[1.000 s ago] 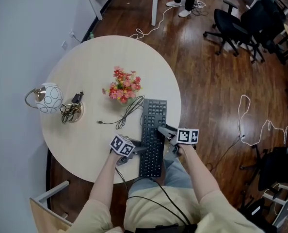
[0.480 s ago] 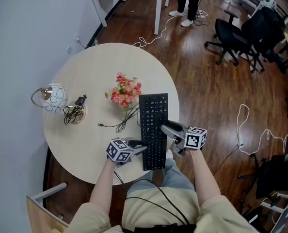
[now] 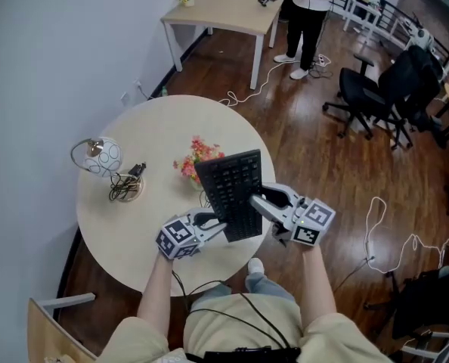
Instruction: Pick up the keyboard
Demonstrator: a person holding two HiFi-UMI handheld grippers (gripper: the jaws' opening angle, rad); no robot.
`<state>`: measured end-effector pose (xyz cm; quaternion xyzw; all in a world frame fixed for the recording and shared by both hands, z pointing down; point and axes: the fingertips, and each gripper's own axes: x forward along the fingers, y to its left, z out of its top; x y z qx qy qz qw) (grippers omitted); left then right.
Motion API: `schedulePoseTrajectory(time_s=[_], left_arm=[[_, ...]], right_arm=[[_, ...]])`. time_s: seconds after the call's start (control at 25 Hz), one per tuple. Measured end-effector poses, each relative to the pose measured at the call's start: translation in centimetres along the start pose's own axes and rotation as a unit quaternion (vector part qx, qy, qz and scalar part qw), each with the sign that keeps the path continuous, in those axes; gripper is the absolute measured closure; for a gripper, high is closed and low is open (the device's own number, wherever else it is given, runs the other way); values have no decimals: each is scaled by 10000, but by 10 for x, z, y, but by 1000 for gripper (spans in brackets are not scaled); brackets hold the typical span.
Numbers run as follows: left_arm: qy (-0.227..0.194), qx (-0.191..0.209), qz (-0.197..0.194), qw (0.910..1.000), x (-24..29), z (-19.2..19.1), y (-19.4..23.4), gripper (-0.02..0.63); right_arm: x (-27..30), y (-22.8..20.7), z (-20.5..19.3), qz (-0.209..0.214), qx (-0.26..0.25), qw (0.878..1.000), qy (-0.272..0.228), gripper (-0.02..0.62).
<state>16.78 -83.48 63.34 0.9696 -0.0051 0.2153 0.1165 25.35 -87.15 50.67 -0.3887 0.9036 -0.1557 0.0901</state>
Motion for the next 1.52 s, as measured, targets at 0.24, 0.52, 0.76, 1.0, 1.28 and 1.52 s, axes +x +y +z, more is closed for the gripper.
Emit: schedulePoseTrajectory(time_s=[0.24, 0.52, 0.76, 1.0, 1.28, 1.52], left_arm=[[-356, 809, 418, 9952, -39, 63, -7, 508], [-510, 1164, 541, 9904, -51, 86, -19, 509], [-608, 1157, 473, 9903, -41, 93, -30, 508], [-751, 1144, 434, 9896, -33, 103, -35, 508], [-811, 1141, 363, 9895, -23, 112, -41, 509], [-883, 1146, 300, 9890, -16, 115, -42, 509]], right_arm=[[1, 43, 64, 368, -1234, 9904, -506, 465], [-2, 68, 92, 718, -1583, 9821, -724, 466], [-10, 71, 101, 718, -1694, 9797, -789, 469], [-24, 66, 110, 617, -1689, 9795, -905, 469], [-38, 62, 117, 514, -1689, 9792, -997, 471], [-44, 57, 122, 431, -1672, 9793, -1059, 471]])
